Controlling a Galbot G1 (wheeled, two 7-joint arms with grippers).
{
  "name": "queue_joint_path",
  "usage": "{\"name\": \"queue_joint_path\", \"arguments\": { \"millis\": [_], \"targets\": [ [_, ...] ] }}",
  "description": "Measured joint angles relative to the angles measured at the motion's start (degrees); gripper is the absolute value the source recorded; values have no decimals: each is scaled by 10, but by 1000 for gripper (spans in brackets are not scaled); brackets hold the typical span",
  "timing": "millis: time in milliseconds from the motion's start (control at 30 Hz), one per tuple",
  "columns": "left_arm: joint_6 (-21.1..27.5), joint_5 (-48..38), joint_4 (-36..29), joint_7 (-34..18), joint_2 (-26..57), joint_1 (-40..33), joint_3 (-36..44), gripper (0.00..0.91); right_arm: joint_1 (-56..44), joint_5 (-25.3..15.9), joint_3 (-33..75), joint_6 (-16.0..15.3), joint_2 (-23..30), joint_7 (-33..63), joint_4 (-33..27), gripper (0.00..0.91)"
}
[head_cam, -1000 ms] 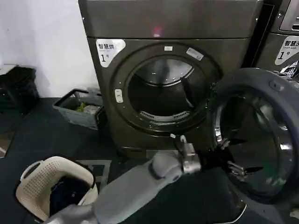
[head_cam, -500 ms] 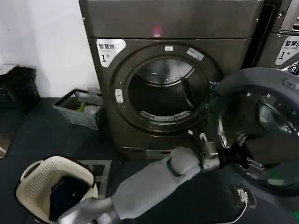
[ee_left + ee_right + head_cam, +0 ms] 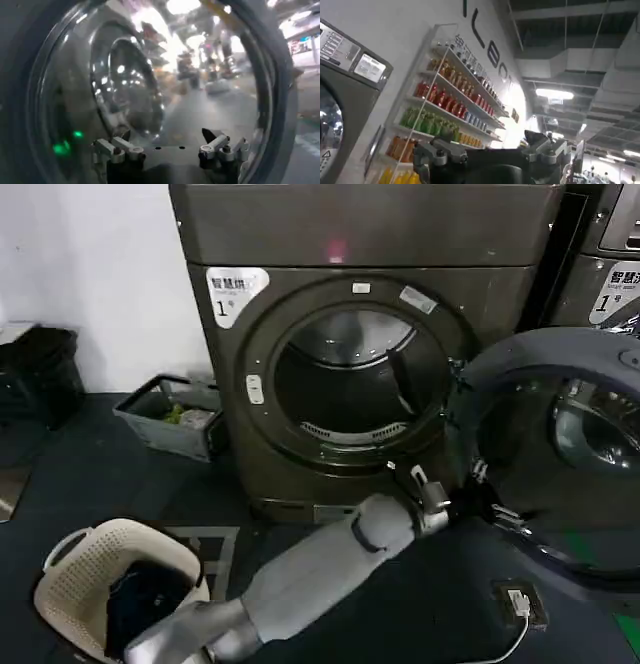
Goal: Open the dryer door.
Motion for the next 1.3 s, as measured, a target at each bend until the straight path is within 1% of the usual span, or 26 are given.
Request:
{"name": "queue_joint_path", "arguments": {
  "millis": [133,267,467,633,733,833,1033,1200,1300],
  "targets": [
    [-18,-18,-10,0,0,3,2,907,4,-2,0,0,-3,1,3,907],
    [-67,-39,-31,2,0,8,9,907,7,-2,0,-1,-6,3,5,907],
    [-156,-84,-68,9,0,16,17,907,8,-2,3,-1,-13,4,3,907],
    [-198,-117,-100,28,6,24,16,907,11,-2,3,-1,-15,4,1,907],
    [-216,-152,-115,47,46,29,18,907,13,-3,1,-1,-16,4,0,907],
    [-228,-176,-135,52,81,36,17,907,13,-3,1,-1,-18,3,-1,907],
    [-232,-166,-177,49,146,54,15,907,9,-3,8,0,-23,3,-5,907],
    [-221,-162,-215,50,209,65,15,907,6,-7,15,1,-28,3,-9,907],
    [-210,-144,-239,56,251,68,15,907,6,-12,17,2,-28,3,-9,907]
  ]
}}
